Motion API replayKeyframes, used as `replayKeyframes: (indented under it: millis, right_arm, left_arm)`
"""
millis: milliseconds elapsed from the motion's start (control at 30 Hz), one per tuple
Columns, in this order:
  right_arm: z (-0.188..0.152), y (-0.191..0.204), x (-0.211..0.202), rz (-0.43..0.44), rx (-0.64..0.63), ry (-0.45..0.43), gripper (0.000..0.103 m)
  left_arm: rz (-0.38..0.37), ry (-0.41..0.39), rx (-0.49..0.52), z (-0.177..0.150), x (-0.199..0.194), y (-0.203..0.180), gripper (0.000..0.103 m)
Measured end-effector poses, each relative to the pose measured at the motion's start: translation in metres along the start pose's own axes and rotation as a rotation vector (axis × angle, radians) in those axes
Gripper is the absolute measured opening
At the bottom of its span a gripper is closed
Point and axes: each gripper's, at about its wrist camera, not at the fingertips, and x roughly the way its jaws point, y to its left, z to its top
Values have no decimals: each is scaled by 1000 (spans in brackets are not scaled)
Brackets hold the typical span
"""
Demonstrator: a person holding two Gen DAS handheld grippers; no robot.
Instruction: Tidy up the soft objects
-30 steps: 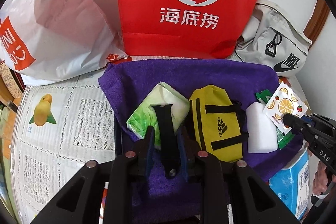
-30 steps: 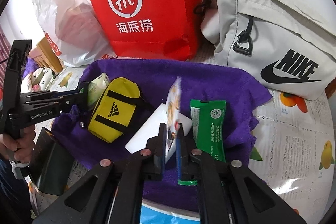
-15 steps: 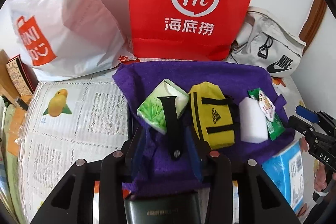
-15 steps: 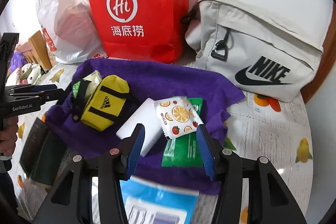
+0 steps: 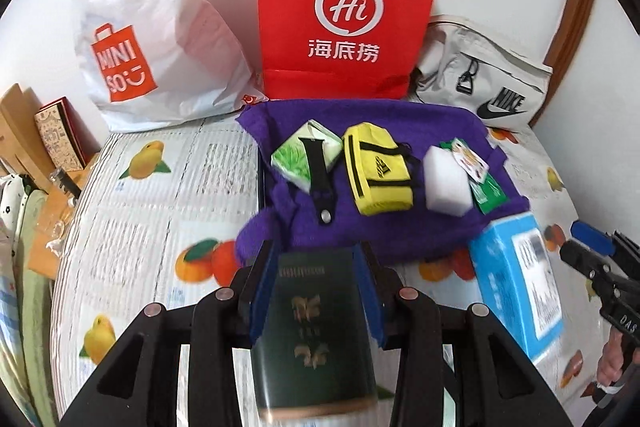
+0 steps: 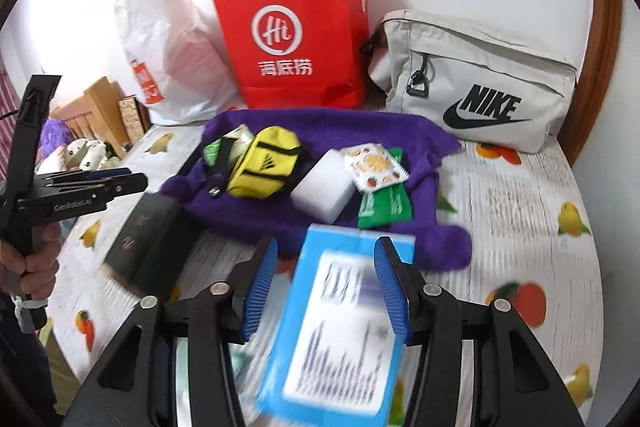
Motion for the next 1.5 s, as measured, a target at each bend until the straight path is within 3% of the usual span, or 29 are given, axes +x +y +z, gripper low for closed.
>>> replayKeyframes:
  millis: [167,333,633,1067,1200,1233,1267,1500]
  right_arm:
    - [-29,17,-34,9,-14,-19,49]
    - [-59,34,-53,26,-35,-13,40]
    - [-110,49,-42,67,-15,61,39]
    - [-138,55,4,78,16,153,39]
    - [-140,59,12,36,-10,145,39]
    - [-141,59,15,32,-7,152,34]
    - [-142,58,16,34,2,151,22]
    - [-141,49,-7,42,18,76,22]
  left_arm:
    - [-18,-18,7,-21,-23,-5,37]
    - [-33,-22,-1,-47,-39,-7,37]
    - [-62,12,-17,-92,-41,-3,38]
    - [-96,95,-55,-149,-21,7,44]
    - [-116,101,-36,-155,-19,2,47]
    - [-118,105,-26,-158,-18,-1,48]
    - [-122,108,-18,-159,-17,-3,48]
    - [-156,146,67,-176,-4,-26,48]
